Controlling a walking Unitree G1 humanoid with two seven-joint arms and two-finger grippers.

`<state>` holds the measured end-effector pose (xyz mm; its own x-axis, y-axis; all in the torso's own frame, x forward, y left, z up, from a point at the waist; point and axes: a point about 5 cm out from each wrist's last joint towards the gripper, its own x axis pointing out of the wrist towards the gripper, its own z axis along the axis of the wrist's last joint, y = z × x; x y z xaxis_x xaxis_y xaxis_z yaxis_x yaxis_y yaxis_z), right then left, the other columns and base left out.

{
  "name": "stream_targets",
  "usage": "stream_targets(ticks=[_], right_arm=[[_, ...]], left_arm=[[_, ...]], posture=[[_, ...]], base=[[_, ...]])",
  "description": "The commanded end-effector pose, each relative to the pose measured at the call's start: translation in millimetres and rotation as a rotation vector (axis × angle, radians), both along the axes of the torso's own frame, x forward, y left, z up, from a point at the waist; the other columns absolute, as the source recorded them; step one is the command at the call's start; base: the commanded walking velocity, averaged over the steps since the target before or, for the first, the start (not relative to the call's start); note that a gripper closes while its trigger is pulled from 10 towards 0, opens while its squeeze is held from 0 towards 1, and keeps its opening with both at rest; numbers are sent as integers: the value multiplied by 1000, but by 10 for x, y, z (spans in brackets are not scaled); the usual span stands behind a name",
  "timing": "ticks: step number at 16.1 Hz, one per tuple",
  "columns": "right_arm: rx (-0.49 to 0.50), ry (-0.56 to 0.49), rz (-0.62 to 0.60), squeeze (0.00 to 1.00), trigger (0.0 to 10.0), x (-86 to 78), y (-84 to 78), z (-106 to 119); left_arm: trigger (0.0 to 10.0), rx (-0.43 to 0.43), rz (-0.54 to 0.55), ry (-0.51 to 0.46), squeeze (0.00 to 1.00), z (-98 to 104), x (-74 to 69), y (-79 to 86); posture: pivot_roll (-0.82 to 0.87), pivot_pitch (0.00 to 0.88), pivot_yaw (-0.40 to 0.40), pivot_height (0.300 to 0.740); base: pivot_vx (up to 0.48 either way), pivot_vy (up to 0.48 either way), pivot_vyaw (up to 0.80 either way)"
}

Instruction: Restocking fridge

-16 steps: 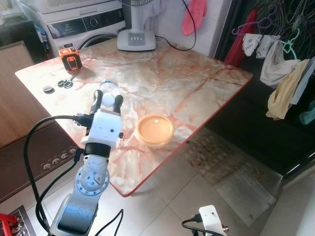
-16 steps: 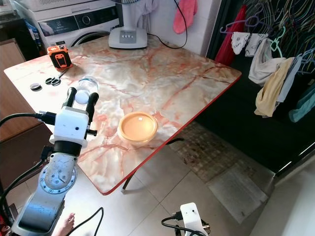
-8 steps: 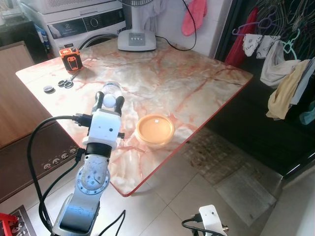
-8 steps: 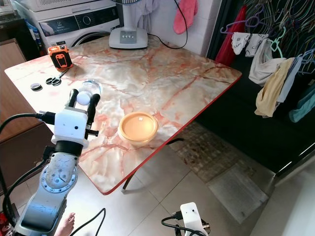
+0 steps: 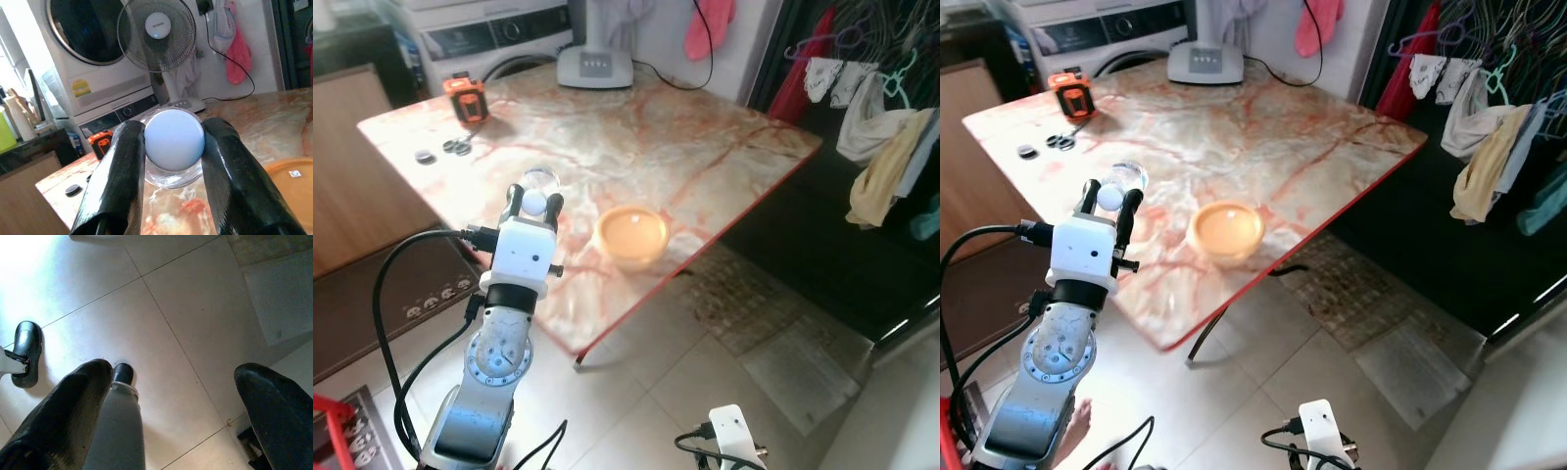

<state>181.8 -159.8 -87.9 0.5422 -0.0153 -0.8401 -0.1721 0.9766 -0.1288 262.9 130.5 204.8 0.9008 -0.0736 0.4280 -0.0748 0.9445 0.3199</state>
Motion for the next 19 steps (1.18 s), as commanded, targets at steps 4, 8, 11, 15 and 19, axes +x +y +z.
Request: stream_targets(ticks=[4,8,11,15,19], right_arm=[[-1,-1,-15,0,10000,-15,-21,-5],[-4,0,-12,0,10000,-16,-29,-6],[-4,-1,-10,0,10000,-14,-29,-4],[-3,-1,-6,0,10000,-11,-25,-3],[0,-1,-5,0,10000,-10,-18,-3]], left_arm=[[10000,-2,-9,-25,0,41,5,-6],[10000,0,-12,-10,0,5,-3,-15],[10000,5,-11,-8,0,0,0,-12],[10000,23,-2,15,0,-64,-10,13],[10000,64,22,216,0,-492,-2,143]], posture=[[9,47,-45,740],[5,40,-50,740],[8,37,-51,740],[14,34,-50,740],[22,34,-48,740]], base=[[-293,0,0],[-294,0,0],[-296,0,0],[-286,0,0],[0,0,0]])
